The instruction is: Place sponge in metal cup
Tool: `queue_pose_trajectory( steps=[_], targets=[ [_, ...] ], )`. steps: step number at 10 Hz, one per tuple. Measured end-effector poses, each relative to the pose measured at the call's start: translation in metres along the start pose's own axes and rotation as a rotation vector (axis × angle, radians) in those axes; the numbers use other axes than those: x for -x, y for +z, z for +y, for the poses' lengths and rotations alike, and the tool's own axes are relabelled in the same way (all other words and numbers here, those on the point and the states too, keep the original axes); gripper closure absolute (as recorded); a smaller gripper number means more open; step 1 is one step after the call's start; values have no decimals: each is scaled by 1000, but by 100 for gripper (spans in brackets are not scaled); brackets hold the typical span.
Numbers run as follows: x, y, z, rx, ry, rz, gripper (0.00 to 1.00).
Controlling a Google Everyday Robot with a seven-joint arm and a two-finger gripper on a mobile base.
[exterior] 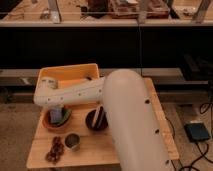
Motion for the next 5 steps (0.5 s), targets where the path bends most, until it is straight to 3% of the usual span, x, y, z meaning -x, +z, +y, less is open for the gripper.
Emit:
queue_pose_trajectory(
  steps=[5],
  targets=[
    [6,13,0,25,-3,0,44]
  ],
)
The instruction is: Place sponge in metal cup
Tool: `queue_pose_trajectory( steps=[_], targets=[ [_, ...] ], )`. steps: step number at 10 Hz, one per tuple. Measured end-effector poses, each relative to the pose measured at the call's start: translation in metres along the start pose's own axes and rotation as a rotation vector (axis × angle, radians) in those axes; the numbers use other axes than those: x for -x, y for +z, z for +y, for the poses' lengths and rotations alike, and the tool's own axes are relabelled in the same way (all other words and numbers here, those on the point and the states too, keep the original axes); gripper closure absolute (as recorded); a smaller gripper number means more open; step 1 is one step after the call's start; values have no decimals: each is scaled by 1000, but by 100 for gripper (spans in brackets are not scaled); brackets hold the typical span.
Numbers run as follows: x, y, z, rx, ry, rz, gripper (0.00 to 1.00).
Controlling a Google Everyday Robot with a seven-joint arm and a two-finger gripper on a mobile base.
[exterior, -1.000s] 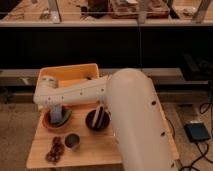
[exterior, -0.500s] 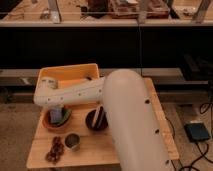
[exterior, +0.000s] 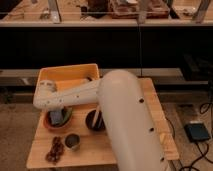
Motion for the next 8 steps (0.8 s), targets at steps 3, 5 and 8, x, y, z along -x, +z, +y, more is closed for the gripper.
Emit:
queue_pose_trajectory(
  steps=[3,5,8],
  targets=[
    [3,0,2,8,-2,14,44],
    [3,-1,3,9,-1,25,57],
    [3,-5,3,0,2,36,87]
  ],
)
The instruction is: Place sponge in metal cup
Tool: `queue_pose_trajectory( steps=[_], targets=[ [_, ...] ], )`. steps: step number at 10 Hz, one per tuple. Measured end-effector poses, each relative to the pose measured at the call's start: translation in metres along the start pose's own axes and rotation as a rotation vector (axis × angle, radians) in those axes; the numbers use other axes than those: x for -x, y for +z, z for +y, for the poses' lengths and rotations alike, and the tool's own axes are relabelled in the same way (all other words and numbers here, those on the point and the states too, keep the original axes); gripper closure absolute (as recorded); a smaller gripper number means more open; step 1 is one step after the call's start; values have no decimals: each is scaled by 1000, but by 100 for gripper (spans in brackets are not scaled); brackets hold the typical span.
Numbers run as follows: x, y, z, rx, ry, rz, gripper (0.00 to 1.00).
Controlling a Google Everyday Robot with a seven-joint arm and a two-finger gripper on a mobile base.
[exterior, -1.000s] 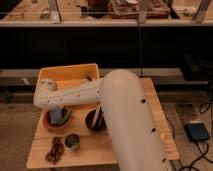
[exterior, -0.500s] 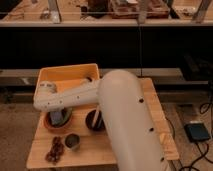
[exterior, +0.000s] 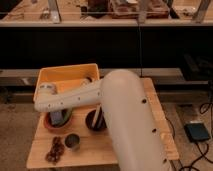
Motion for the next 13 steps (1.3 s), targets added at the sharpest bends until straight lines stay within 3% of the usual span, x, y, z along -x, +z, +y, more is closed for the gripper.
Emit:
queue_pose_trajectory(
  steps=[2,5,10,13],
  targets=[
    [-1,-3,2,-15,13,-2,100],
    [-14,-33,1,-42,13,9,100],
    [-52,-132,14,-124,-12,25,100],
    [-55,-166,23,-165,-28,20,100]
  ],
)
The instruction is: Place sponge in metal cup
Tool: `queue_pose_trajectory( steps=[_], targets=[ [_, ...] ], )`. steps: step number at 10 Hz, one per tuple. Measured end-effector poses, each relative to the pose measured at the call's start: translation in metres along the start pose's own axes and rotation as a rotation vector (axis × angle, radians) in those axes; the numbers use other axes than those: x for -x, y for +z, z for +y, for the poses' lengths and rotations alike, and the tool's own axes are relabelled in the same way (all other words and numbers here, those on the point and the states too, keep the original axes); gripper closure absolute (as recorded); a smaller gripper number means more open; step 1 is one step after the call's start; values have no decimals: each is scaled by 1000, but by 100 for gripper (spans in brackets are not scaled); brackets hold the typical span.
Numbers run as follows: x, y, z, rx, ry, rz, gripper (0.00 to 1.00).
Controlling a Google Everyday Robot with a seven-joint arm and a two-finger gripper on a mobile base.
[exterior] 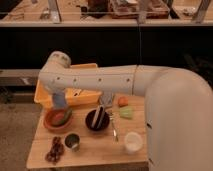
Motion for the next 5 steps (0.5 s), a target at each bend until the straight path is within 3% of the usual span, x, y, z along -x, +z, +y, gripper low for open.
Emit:
queue_pose_trajectory(
  steps=[2,5],
  targets=[
    [9,-2,2,-11,-17,-34,100],
    [45,4,14,-12,-58,-140,100]
  ],
)
